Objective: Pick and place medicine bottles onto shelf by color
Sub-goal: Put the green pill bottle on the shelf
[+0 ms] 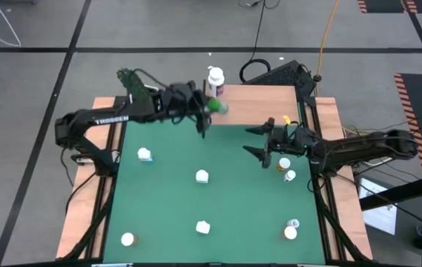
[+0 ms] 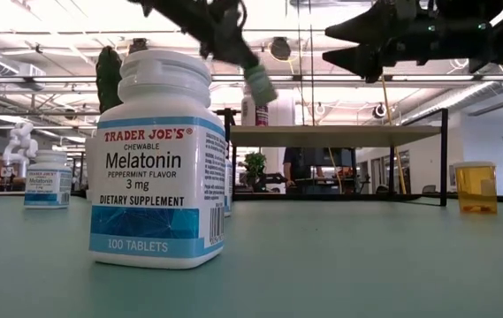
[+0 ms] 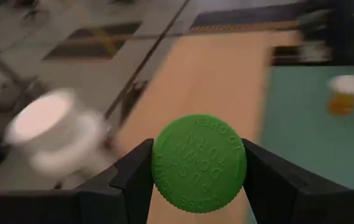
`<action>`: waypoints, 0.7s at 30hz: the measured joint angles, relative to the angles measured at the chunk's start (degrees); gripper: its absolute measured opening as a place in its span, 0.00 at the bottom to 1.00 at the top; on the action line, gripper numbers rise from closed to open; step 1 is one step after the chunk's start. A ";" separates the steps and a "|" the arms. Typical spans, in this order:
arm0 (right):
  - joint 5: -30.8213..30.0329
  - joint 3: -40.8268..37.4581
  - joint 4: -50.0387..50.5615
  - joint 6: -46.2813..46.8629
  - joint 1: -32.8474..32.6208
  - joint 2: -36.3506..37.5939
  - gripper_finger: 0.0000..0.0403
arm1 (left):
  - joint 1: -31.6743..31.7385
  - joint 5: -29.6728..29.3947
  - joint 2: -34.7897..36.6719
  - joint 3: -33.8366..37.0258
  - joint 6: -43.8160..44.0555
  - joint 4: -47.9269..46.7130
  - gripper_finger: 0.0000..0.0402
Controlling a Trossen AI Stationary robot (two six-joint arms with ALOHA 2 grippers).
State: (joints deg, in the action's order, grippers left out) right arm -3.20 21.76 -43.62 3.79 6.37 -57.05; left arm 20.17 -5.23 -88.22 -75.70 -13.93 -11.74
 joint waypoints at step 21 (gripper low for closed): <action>0.24 0.00 3.05 -2.75 1.18 0.39 0.79 | 7.60 5.33 -16.75 -25.79 3.82 -29.65 0.52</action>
State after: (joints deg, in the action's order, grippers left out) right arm -2.96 21.76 -40.57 1.04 7.55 -56.66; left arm 27.77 0.10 -104.96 -101.49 -10.11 -41.39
